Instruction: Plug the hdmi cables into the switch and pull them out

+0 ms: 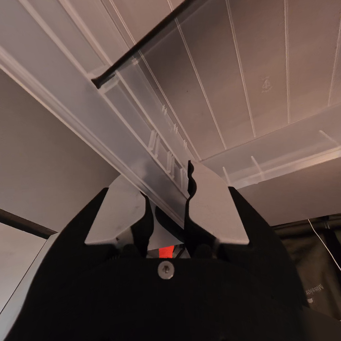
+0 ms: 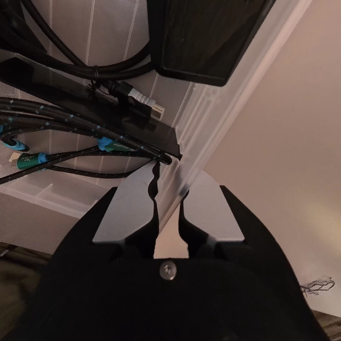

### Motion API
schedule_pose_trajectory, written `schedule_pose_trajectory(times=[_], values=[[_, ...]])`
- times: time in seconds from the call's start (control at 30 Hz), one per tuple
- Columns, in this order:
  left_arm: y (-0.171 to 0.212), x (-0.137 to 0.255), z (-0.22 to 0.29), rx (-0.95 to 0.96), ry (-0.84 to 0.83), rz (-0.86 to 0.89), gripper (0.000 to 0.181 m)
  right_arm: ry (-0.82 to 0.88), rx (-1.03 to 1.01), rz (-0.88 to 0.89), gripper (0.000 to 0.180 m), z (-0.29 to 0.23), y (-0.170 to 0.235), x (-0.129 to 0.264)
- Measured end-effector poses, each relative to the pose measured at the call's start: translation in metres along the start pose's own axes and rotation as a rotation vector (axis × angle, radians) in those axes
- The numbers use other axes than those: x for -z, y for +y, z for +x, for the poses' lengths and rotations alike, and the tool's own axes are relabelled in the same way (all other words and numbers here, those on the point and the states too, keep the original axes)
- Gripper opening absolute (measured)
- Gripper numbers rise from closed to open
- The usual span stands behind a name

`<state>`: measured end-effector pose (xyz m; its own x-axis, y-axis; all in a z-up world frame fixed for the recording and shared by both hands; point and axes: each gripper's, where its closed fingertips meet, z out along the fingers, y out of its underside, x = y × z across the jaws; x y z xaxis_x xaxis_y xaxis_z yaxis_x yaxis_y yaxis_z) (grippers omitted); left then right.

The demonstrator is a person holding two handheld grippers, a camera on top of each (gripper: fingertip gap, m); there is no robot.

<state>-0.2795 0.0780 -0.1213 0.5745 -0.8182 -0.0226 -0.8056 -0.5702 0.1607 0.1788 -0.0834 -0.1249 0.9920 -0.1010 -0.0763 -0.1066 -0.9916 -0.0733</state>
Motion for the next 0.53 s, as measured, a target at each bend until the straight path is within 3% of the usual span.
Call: schedule_pose_trajectory(times=[0.1,0.2,0.3,0.37,0.4,0.47,0.5,0.53], values=[[-0.005,0.012,0.002,-0.024,0.008,0.077,0.032,-0.006,0.028,0.061,0.027,-0.003,-0.007,0.007],[-0.011,0.035,0.002,-0.035,-0.003,0.208,0.037,0.044,-0.004,0.218,0.031,0.004,-0.018,0.039],[-0.012,0.062,-0.004,-0.052,-0.071,0.333,0.040,0.175,-0.041,0.498,0.034,0.008,-0.034,0.104],[-0.013,0.081,-0.003,-0.045,-0.083,0.426,0.037,0.221,0.029,0.759,0.034,-0.021,-0.049,0.158],[-0.015,0.091,-0.002,-0.045,-0.094,0.477,0.037,0.181,0.109,0.904,0.034,-0.053,-0.057,0.182],[-0.021,0.113,-0.004,-0.036,-0.141,0.583,0.042,-0.091,0.351,1.173,0.048,-0.151,-0.063,0.212],[-0.023,0.123,-0.004,-0.030,-0.165,0.635,0.044,-0.267,0.451,1.257,0.060,-0.200,-0.061,0.218],[-0.026,0.134,-0.005,-0.025,-0.192,0.687,0.046,-0.384,0.463,1.189,0.059,-0.232,-0.063,0.206]])
